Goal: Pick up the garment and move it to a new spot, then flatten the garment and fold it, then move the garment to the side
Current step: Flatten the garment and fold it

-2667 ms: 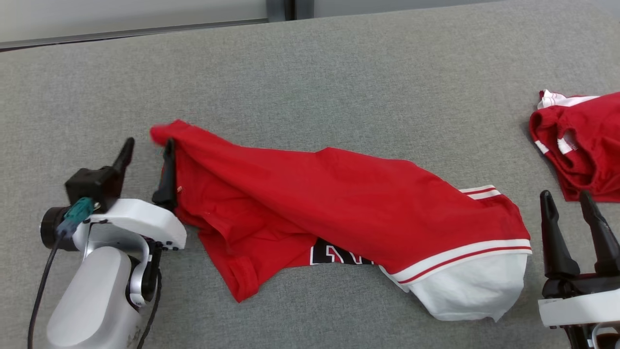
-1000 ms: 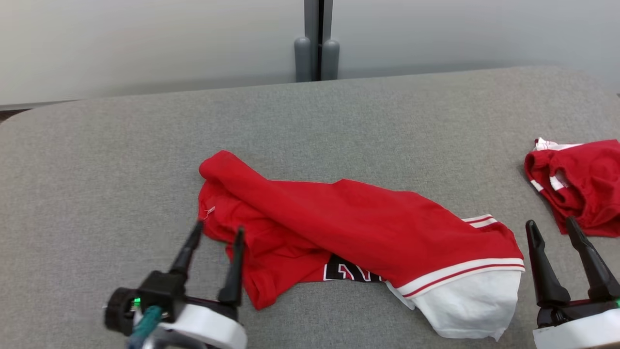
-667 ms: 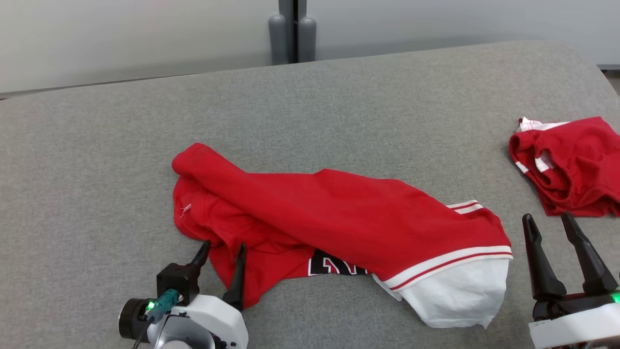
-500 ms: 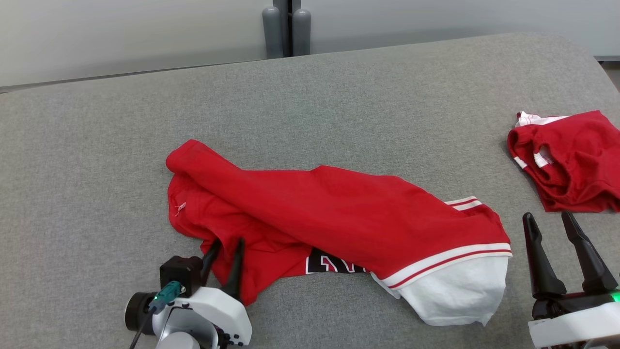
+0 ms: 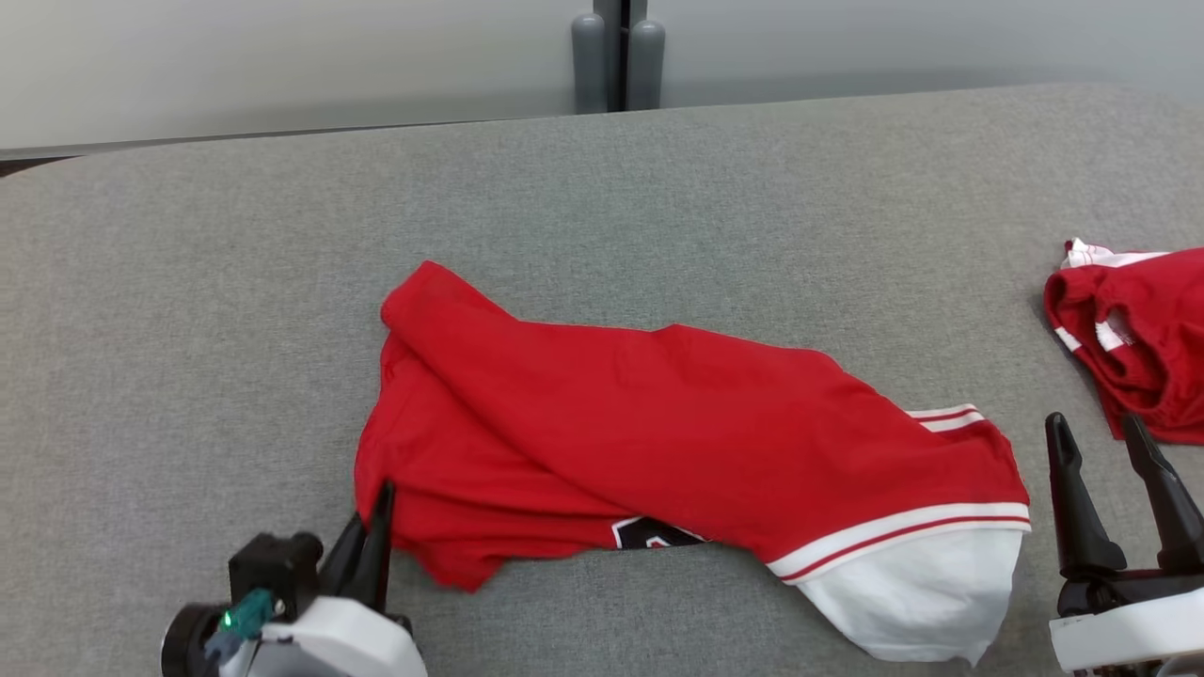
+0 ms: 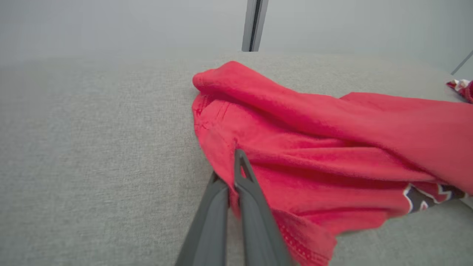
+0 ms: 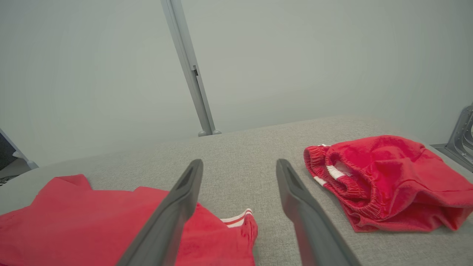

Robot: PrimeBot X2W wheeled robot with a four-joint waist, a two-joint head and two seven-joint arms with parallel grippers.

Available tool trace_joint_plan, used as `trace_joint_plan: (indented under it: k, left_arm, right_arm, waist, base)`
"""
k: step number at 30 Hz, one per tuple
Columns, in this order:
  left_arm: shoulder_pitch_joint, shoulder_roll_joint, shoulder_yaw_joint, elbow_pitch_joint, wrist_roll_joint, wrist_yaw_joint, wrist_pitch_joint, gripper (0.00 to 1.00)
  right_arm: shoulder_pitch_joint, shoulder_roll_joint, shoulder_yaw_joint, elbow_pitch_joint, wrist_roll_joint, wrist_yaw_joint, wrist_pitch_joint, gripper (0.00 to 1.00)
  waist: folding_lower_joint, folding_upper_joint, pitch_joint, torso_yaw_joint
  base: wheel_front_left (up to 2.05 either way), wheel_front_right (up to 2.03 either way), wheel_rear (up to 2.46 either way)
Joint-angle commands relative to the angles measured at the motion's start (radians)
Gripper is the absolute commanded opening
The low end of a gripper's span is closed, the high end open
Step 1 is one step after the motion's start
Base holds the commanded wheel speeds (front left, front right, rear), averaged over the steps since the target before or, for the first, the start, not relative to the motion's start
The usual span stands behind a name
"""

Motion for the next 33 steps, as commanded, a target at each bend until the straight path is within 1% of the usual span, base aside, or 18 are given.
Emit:
trace_joint_plan:
  k: [1, 3, 6, 7, 8, 9, 11, 12, 14, 15, 17, 20, 27, 33]
  left_arm:
    - [0.031, 0.008, 0.006, -0.025, -0.012, 0.011, 0.016, 0.00]
    - [0.085, 0.011, 0.014, -0.070, -0.030, 0.031, 0.043, 0.00]
    - [0.149, 0.011, 0.028, -0.106, -0.065, 0.043, 0.070, 0.00]
    - [0.164, 0.000, 0.036, -0.109, -0.095, 0.037, 0.072, 0.26]
    - [0.174, -0.001, 0.039, -0.105, -0.102, 0.030, 0.071, 0.93]
    - [0.177, 0.010, 0.041, -0.100, -0.090, 0.029, 0.055, 1.00]
    - [0.180, -0.005, 0.058, -0.086, -0.099, 0.039, 0.010, 1.00]
    - [0.183, 0.000, 0.061, -0.074, -0.083, 0.045, -0.010, 1.00]
    - [0.189, -0.019, 0.083, -0.066, -0.096, 0.058, -0.061, 1.00]
    - [0.194, -0.016, 0.092, -0.063, -0.088, 0.066, -0.084, 1.00]
    - [0.197, -0.023, 0.111, -0.080, -0.084, 0.077, -0.128, 1.00]
    - [0.184, -0.018, 0.127, -0.120, -0.050, 0.086, -0.162, 1.00]
    - [0.148, -0.013, 0.136, -0.252, 0.047, 0.113, -0.179, 1.00]
    - [0.168, 0.023, 0.127, -0.269, 0.085, 0.122, -0.150, 1.00]
  right_arm:
    - [0.003, -0.003, -0.004, 0.002, 0.007, 0.000, -0.001, 1.00]
    - [0.002, -0.004, -0.007, 0.004, 0.006, 0.000, 0.001, 1.00]
    - [0.001, -0.006, -0.016, 0.003, 0.007, 0.000, 0.000, 1.00]
    - [0.000, -0.005, -0.019, -0.001, 0.004, 0.000, 0.001, 1.00]
    - [-0.002, -0.004, -0.021, -0.005, 0.000, 0.000, 0.003, 1.00]
    - [-0.003, -0.004, -0.021, -0.008, -0.003, 0.000, 0.006, 1.00]
    - [-0.007, -0.008, -0.025, -0.015, -0.008, 0.000, 0.009, 1.00]
    - [-0.006, -0.010, -0.026, -0.018, -0.012, 0.000, 0.011, 1.00]
    - [-0.003, -0.014, -0.033, -0.027, -0.016, 0.000, 0.013, 1.00]
    - [0.001, -0.015, -0.037, -0.029, -0.019, 0.000, 0.016, 1.00]
    - [0.009, -0.016, -0.045, -0.038, -0.022, 0.000, 0.020, 1.00]
    - [0.019, -0.017, -0.054, -0.048, -0.030, 0.000, 0.030, 1.00]
    - [0.045, -0.017, -0.046, -0.071, -0.049, 0.000, 0.055, 1.00]
    - [0.084, -0.007, -0.018, -0.074, -0.056, 0.000, 0.081, 1.00]
  waist:
    - [0.0000, 0.0000, -0.003, 0.006]
    - [0.0000, 0.0000, -0.005, 0.010]
    - [0.0000, 0.0000, -0.006, 0.017]
    - [0.0000, 0.0000, -0.005, 0.019]
    - [0.0000, 0.0000, -0.004, 0.021]
    - [0.0000, 0.0000, -0.006, 0.020]
    - [0.0000, 0.0000, -0.008, 0.022]
    - [0.0000, 0.0000, -0.013, 0.022]
    - [0.0000, 0.0000, -0.022, 0.023]
    - [0.0000, 0.0000, -0.029, 0.023]
    - [0.0000, 0.0000, -0.039, 0.026]
    - [0.0000, 0.0000, -0.056, 0.031]
    - [0.0000, 0.0000, -0.100, 0.027]
    - [0.0000, 0.0000, -0.142, 0.005]
  base:
    - [0.00, 0.00, 0.00]
    - [0.00, 0.00, 0.00]
    - [0.00, 0.00, 0.00]
    - [0.00, 0.00, 0.00]
    - [0.00, 0.00, 0.00]
    - [0.00, 0.00, 0.00]
    - [0.00, 0.00, 0.00]
    - [0.00, 0.00, 0.00]
    - [0.00, 0.00, 0.00]
    - [0.00, 0.00, 0.00]
    - [0.00, 0.00, 0.00]
    - [0.00, 0.00, 0.00]
    - [0.00, 0.00, 0.00]
    - [0.00, 0.00, 0.00]
